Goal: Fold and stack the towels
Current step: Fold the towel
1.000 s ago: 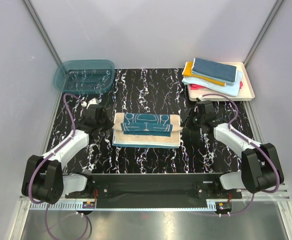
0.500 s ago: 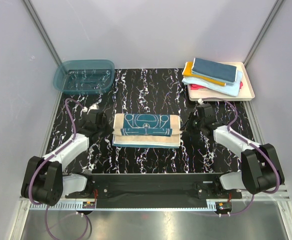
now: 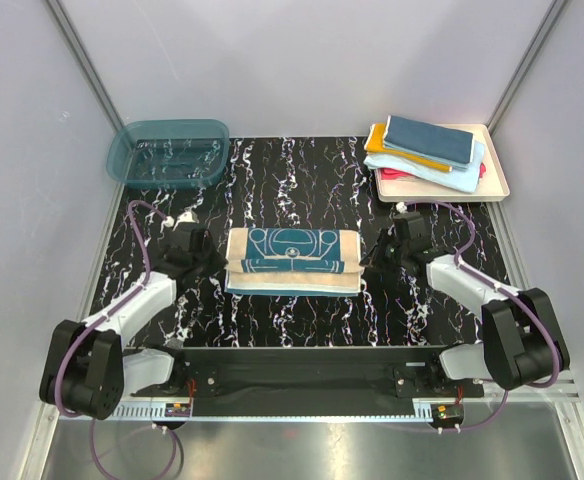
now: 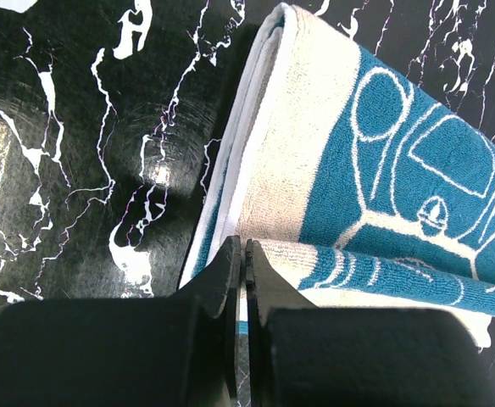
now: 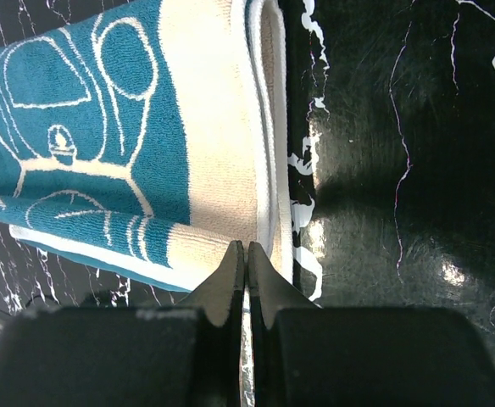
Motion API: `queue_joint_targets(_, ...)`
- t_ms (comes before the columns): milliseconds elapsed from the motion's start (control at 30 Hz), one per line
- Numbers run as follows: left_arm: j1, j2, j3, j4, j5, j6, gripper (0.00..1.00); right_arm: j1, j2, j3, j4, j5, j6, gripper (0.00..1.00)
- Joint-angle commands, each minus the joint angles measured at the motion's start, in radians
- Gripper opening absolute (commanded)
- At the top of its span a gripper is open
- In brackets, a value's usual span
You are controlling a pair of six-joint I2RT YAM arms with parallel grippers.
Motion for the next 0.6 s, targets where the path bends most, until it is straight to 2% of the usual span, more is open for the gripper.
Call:
queue_joint_targets(0,0.007,-0.028,-0.013,0.012,-0.032,0.01,0.0,0.003,-0.04,-0.009,0.012,0.027,0.004,0.0)
queue_joint_targets(567,0.008,-0.088,-0.032,-0.018,-0.039,0.001,0.0,0.003,-0.094,-0.032,-0.013,0.035,0.014,0.01)
